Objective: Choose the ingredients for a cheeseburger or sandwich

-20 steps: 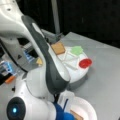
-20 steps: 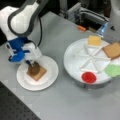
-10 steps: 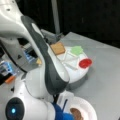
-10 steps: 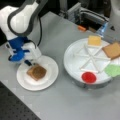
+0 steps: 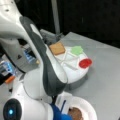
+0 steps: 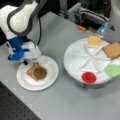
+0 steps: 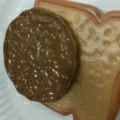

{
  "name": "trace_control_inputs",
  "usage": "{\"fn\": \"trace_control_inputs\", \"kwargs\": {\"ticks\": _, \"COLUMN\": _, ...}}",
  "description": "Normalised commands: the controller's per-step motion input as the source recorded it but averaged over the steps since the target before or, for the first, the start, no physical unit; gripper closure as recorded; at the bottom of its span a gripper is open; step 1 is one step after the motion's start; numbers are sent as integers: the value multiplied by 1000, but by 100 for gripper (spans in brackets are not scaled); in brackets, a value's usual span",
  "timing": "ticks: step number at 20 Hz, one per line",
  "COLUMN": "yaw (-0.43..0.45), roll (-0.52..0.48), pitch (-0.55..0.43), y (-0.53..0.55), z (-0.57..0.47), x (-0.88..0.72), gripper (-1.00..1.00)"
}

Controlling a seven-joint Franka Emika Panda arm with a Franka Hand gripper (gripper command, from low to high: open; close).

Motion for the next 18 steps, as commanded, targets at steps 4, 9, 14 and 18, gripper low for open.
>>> {"fn": "trace_control_inputs", "kwargs": {"ticks": 4, "yaw": 180, "roll": 50, "pitch": 22, "y": -174, "z": 23, "x": -15, "gripper": -100}}
{"fn": "trace_control_inputs", "kwargs": {"ticks": 9, "yaw": 151, "roll": -8, "pitch": 68, "y": -57, "z": 125, "x": -80, "gripper": -100}}
{"fn": "trace_control_inputs", "kwargs": {"ticks": 14, "yaw": 113, "roll": -95, "pitch": 123, "y": 127, "z": 224, "x": -147, "gripper": -100}}
{"fn": "trace_control_inputs", "kwargs": {"ticks": 18, "yaw": 46, "roll": -194, "pitch": 153, "y": 266, "z": 248, "x": -149, "gripper": -100}}
